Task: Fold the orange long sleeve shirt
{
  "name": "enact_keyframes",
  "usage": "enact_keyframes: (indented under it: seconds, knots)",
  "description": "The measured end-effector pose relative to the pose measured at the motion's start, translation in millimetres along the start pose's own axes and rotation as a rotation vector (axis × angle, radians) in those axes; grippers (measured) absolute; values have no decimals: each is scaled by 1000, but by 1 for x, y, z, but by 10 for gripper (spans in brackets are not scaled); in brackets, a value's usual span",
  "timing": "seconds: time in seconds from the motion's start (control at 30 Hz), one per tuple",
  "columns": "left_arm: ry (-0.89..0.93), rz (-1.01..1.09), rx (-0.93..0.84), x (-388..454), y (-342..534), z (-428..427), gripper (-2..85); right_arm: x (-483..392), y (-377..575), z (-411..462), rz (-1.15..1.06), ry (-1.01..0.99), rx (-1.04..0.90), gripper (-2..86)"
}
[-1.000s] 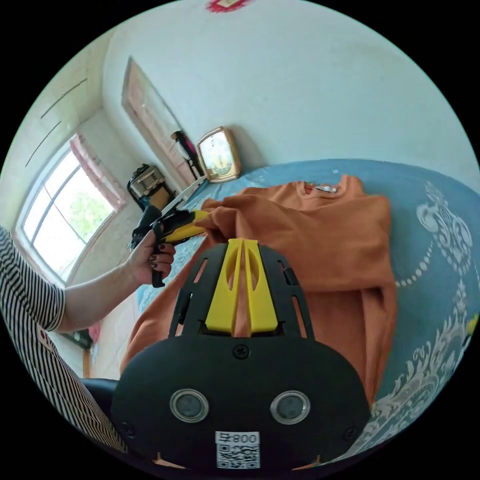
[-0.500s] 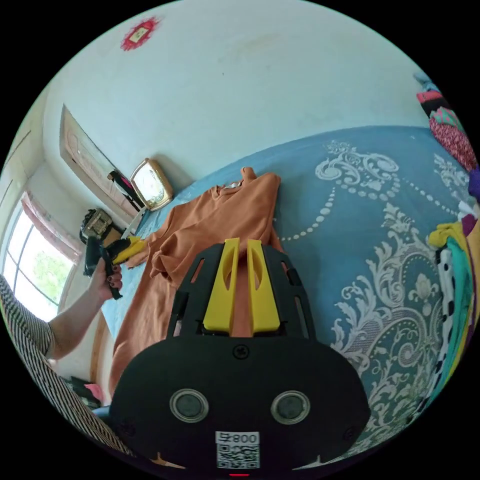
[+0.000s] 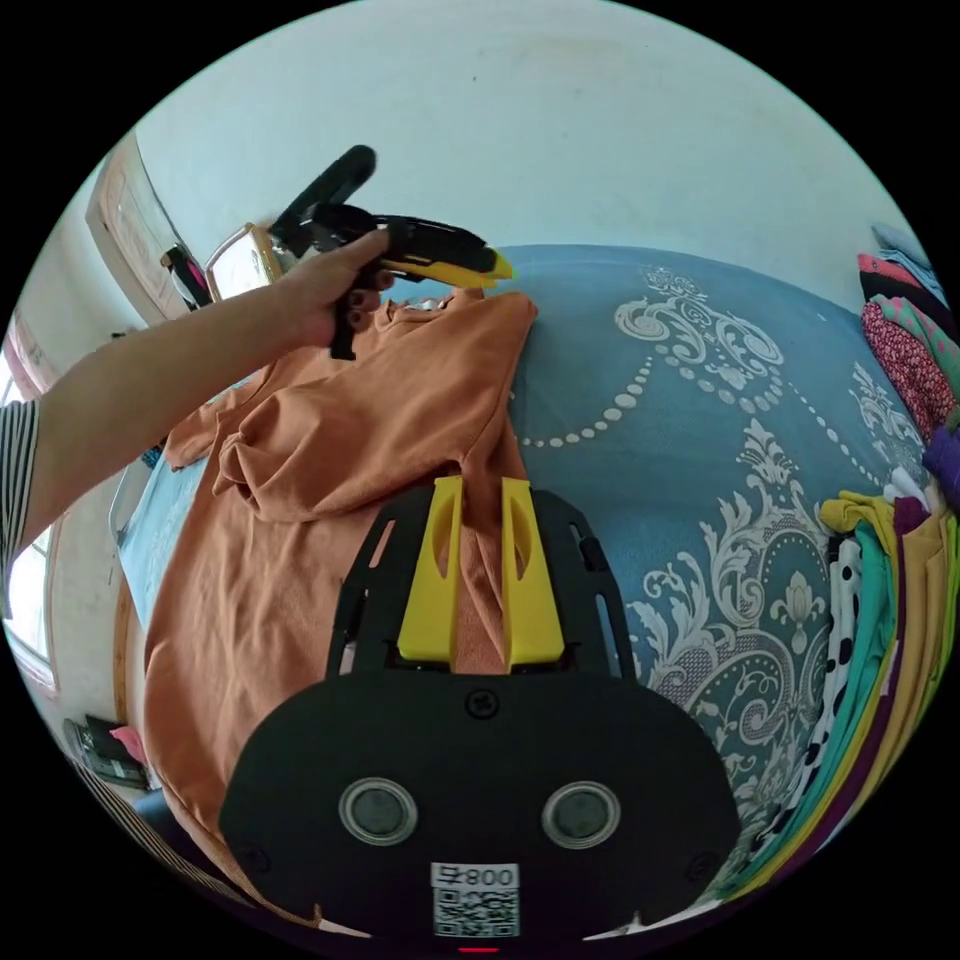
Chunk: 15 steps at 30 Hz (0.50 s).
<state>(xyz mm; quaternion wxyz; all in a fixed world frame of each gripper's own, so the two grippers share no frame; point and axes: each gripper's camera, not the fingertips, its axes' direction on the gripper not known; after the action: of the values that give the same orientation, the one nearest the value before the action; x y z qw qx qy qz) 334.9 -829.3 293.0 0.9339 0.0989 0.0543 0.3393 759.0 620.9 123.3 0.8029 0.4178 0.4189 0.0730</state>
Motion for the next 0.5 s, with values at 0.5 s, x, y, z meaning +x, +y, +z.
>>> enact_keyframes:
  seconds: [0.5]
  knots:
    - [386,-68,347,8,2,-17,13,30,36,-52,196,-112,228,23]
